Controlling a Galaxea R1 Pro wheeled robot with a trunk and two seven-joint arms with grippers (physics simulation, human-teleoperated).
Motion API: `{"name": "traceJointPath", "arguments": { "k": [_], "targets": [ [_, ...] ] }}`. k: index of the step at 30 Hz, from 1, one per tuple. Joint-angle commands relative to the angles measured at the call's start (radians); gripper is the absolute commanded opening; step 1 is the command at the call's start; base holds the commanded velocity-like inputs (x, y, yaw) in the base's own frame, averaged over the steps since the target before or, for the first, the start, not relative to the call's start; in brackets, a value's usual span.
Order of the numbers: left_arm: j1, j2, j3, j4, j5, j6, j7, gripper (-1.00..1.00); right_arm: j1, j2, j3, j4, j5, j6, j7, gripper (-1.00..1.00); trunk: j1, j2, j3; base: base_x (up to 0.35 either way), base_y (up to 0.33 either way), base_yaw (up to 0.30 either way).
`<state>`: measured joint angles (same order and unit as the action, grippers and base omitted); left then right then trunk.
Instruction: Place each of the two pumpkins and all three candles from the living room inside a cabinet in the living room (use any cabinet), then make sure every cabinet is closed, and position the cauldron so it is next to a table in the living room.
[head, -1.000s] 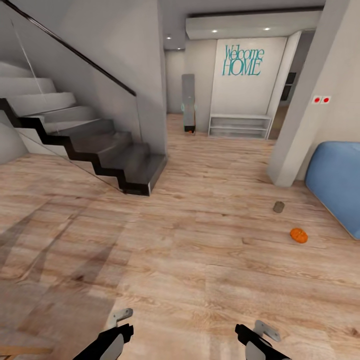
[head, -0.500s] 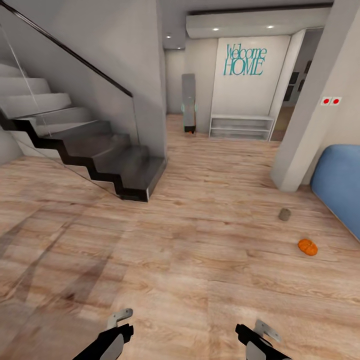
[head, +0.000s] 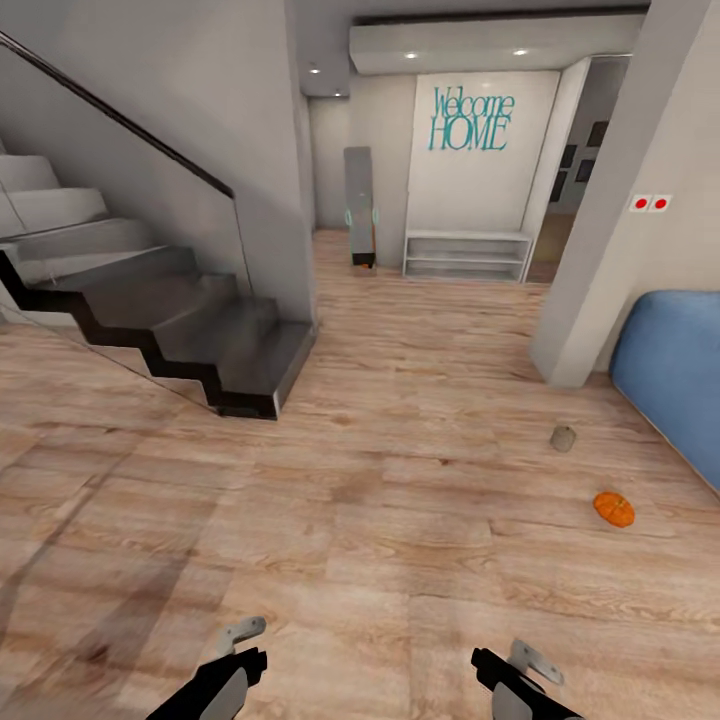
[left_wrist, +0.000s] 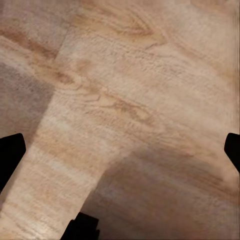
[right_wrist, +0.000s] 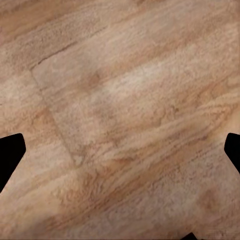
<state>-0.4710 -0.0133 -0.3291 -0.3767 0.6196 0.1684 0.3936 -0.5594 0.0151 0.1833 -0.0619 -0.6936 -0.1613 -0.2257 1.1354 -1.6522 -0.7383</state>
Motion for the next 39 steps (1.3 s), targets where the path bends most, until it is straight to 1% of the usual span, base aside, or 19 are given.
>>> {"name": "traceJointPath", "arguments": {
  "k": [1,14,20,30,34,39],
  "targets": [
    [0.000,0.001,-0.008,-0.002,0.006,0.004,0.008,1.00,-0.001,0.000,0.009,0.000,-0.009,-0.003,-0.004,1.00,0.001,0.000,-0.001,0.339,-0.061,-0.029],
    [0.000,0.001,-0.008,-0.002,0.006,0.004,0.008,1.00,-0.001,-0.001,0.009,0.000,-0.011,-0.003,-0.003,1.00,0.001,0.000,-0.001,0.320,-0.116,-0.009],
    [0.000,0.001,-0.008,-0.002,0.006,0.004,0.008,1.00,-0.001,0.000,0.010,0.000,-0.006,-0.004,-0.003,1.00,0.001,0.000,-0.001,0.321,-0.021,-0.143],
    [0.000,0.001,-0.008,-0.002,0.006,0.004,0.008,1.00,-0.001,0.000,0.009,0.000,-0.007,-0.004,-0.003,1.00,0.001,0.000,-0.001,0.322,-0.001,-0.021],
    [0.000,0.001,-0.008,-0.002,0.006,0.004,0.008,1.00,-0.001,0.001,0.010,0.000,-0.006,-0.004,-0.003,1.00,0.001,0.000,-0.001,0.324,0.000,-0.140],
    [0.000,0.001,-0.008,-0.002,0.006,0.004,0.008,1.00,-0.001,0.001,0.010,0.000,-0.006,-0.004,-0.003,1.00,0.001,0.000,-0.001,0.324,-0.021,-0.251]
  ]
}}
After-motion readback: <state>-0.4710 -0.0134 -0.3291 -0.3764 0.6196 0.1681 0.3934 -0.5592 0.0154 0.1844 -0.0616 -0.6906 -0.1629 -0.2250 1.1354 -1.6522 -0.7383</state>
